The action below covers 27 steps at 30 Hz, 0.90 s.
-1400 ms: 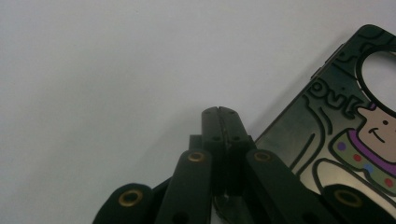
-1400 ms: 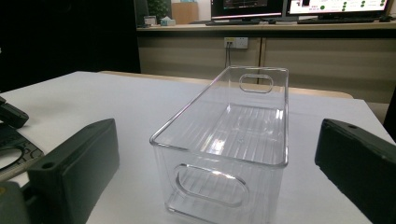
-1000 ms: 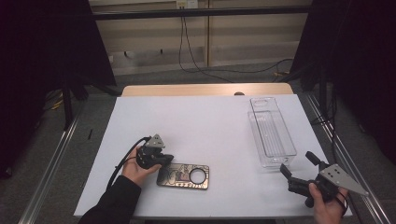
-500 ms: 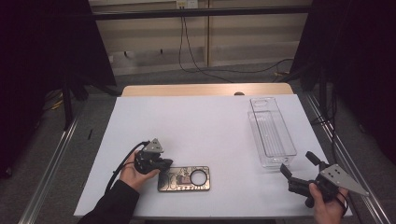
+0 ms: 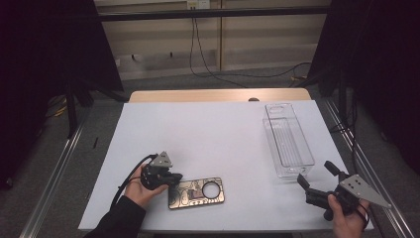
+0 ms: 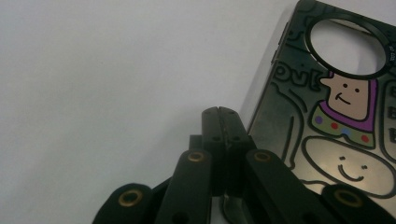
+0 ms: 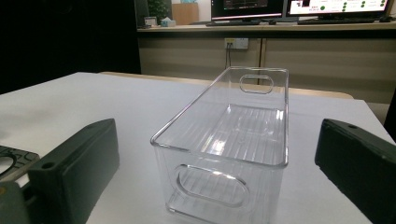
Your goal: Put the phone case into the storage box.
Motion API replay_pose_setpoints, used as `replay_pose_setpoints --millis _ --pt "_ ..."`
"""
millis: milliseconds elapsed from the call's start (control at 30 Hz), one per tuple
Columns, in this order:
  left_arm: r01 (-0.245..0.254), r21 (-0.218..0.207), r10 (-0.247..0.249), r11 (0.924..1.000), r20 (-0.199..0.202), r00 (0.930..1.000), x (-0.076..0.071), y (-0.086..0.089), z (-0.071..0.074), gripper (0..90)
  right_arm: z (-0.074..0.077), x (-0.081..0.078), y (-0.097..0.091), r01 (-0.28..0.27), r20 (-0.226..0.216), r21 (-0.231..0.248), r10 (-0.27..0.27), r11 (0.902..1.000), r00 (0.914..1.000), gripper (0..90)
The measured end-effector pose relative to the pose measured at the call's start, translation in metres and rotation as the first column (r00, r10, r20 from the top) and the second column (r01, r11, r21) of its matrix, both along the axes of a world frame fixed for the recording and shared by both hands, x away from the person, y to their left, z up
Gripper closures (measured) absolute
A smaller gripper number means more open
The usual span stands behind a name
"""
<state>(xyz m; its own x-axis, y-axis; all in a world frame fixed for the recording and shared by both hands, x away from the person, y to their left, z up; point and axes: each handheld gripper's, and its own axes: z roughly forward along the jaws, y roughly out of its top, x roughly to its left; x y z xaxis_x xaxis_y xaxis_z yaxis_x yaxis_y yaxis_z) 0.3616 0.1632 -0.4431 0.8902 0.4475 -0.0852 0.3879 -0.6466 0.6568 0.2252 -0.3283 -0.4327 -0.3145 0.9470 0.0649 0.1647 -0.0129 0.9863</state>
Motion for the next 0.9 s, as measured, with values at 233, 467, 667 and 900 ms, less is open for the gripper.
replay_pose_setpoints --millis 233,467,667,900 --pt "-0.001 -0.008 0.001 1.0 -0.006 1.0 -0.005 0.001 0.0 90.0 0.0 0.0 0.0 0.0 -0.001 -0.001 0.0 1.0 1.0 0.0" --pt "0.002 -0.01 -0.002 0.9999 -0.007 1.0 -0.007 0.002 0.0 90.0 0.0 0.0 0.0 0.0 0.0 0.0 0.0 1.0 1.0 0.0" --pt "-0.014 -0.034 0.014 0.9993 0.006 0.9999 -0.004 0.005 0.001 90.0 0.0 0.0 0.0 0.0 0.001 0.001 0.0 1.0 1.0 0.0" --pt "-0.05 -0.093 0.055 0.9944 0.057 0.9969 -0.004 0.011 0.007 86.6 0.0 0.0 0.0 0.001 0.0 0.001 -0.001 1.0 1.0 0.0"
